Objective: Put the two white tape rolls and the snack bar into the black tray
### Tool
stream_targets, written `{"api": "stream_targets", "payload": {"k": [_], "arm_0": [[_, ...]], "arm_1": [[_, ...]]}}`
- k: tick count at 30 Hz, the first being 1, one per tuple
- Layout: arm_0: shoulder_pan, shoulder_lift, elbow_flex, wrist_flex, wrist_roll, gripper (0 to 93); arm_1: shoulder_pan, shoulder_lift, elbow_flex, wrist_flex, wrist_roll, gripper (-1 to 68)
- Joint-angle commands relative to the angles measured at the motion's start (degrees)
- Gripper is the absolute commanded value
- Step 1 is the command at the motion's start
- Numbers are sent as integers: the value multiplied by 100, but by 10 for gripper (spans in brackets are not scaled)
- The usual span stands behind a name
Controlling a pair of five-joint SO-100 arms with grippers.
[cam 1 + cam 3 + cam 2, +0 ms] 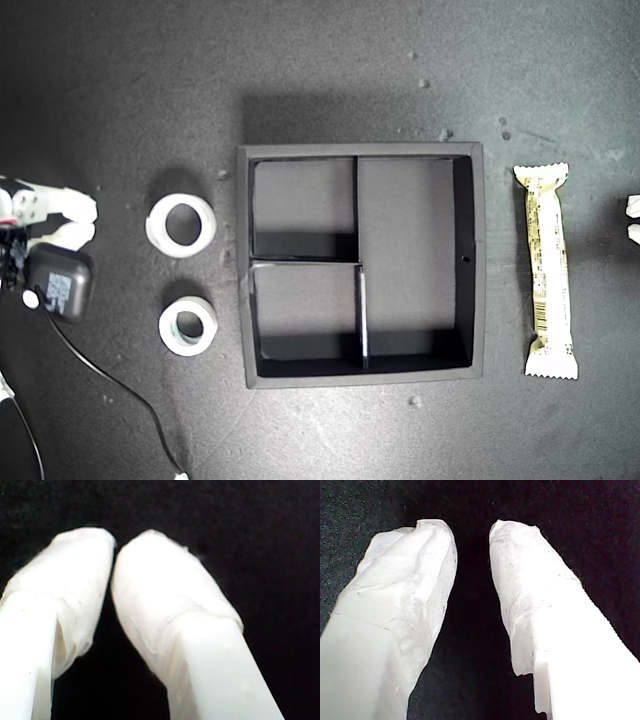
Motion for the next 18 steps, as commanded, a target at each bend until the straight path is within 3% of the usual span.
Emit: {"api": "stream_targets", "payload": {"k": [1, 18], "arm_0": [[-431, 281, 334, 220, -1854, 2], [-492, 281, 334, 158, -1600, 1]], "arm_1": [[571, 35, 62, -18, -334, -5], [729, 35, 62, -422, -879, -5]]}}
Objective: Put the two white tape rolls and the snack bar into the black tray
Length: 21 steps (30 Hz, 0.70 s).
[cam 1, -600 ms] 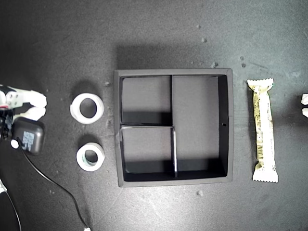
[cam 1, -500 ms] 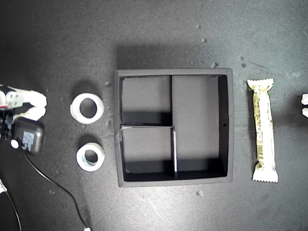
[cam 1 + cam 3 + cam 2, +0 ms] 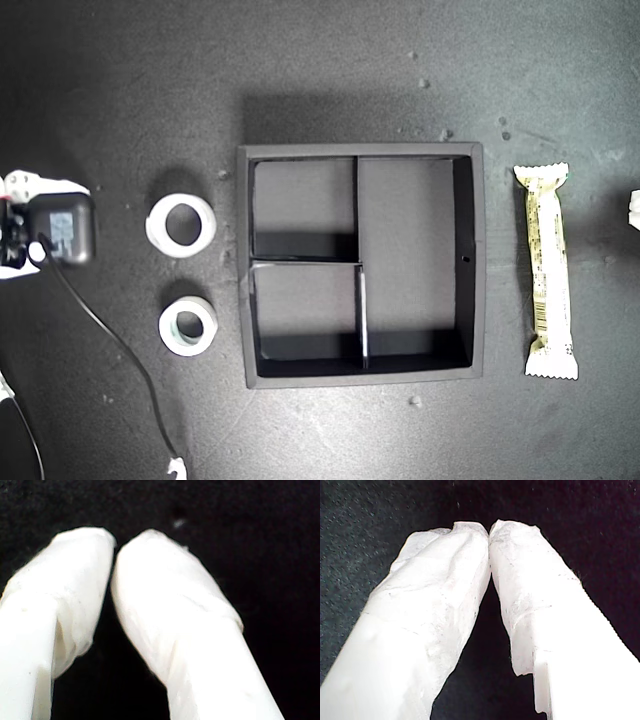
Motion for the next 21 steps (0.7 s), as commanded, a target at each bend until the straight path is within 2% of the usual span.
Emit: {"api": "stream_targets", "payload": {"k": [1, 8, 11, 21], "arm_0": [[18, 281, 334, 114, 299, 1], [404, 290, 334, -606, 923, 0], [686, 299, 334, -1169, 1362, 0], [1784, 272, 334, -4236, 3366, 5]], "arm_1": [[123, 18, 62, -167, -879, -5], [237, 18, 62, -123, -606, -6], [167, 18, 62, -422, -562, -6], [-26, 18, 62, -4017, -2355, -5]]}}
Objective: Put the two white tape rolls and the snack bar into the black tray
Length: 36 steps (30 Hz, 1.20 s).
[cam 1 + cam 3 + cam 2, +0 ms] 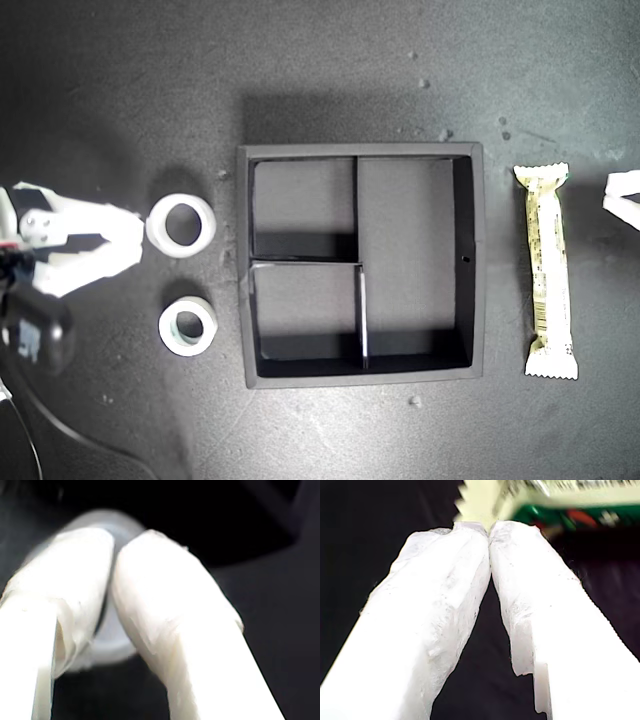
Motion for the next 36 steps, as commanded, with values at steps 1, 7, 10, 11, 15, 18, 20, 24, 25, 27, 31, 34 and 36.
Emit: {"api": "stream_targets", "payload": {"k": [1, 7, 10, 11, 15, 18, 20, 24, 25, 27, 31, 34, 36], "arm_0": [[448, 272, 334, -1002, 721, 29], [694, 272, 158, -1600, 958, 152], [571, 9, -352, -1090, 879, 153], [519, -352, -633, -958, 853, 150], [334, -3190, -2654, -448, 1143, 150], [114, -5467, -4755, 809, 1327, 149], [-9, -6530, -5810, 1521, 1336, 148], [-53, -7603, -6732, 2232, 1310, 149], [-35, -7734, -6820, 2312, 1283, 150], [-18, -7980, -6970, 2514, 1160, 149], [9, -8341, -6979, 2795, 888, 149], [18, -8561, -6882, 2795, 800, 153], [44, -8745, -6917, 2777, 756, 155]], "arm_1": [[-18, 35, 62, -1283, -826, -3], [-18, -35, -527, -1916, -1652, 91], [44, -79, -1037, -1767, -1925, 112], [62, -193, -1274, -1652, -2004, 117], [-88, -2769, -3463, -1248, -2514, 166], [-316, -5396, -6117, 149, -2988, 185], [-448, -6724, -7594, 1248, -3226, 188], [-624, -8262, -9097, 2900, -3384, 197], [-668, -8437, -9211, 3155, -3384, 199], [-773, -8587, -9149, 3498, -3428, 200], [-1116, -8587, -8824, 3894, -3472, 193], [-1424, -8587, -8631, 3911, -3533, 199], [-1521, -8596, -8473, 3850, -3542, 214]]}}
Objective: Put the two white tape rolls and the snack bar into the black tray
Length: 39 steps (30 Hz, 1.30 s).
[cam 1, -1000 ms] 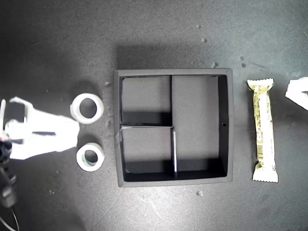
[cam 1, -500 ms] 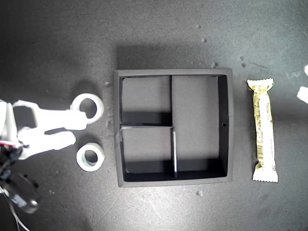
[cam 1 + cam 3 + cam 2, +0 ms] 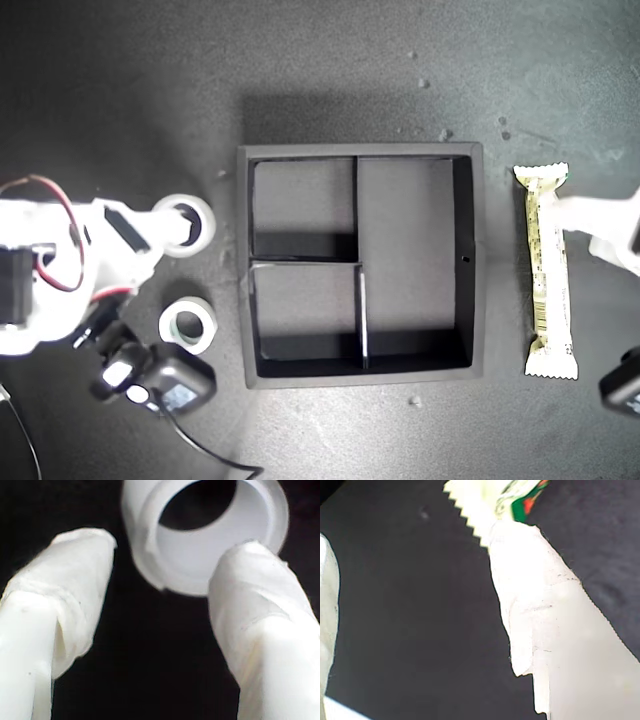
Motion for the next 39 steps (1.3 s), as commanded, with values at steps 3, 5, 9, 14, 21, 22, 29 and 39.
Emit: {"api": "stream_targets", "payload": {"k": [3, 5, 9, 14, 21, 22, 29, 39], "arm_0": [[97, -352, -220, -53, -158, 155], [123, -492, -220, -149, -193, 155], [167, -729, -272, -264, -237, 153], [149, -932, -255, -519, -246, 153], [-18, -1274, -185, -940, -70, 151], [-44, -1345, -176, -993, -35, 149], [-237, -1854, -158, -1169, 62, 109], [-369, -1503, 167, -1274, 70, 2]], "arm_1": [[-202, -88, 229, -123, -123, 250], [-255, -272, 229, -141, -132, 261], [-308, -633, 132, -158, -132, 262], [-457, -729, 158, -290, -185, 252], [-580, -932, 492, -431, -316, 256], [-580, -1063, 492, -422, -334, 257], [-598, -2030, 457, -501, -316, 251], [-817, -2048, 1292, -1819, -193, 211]]}}
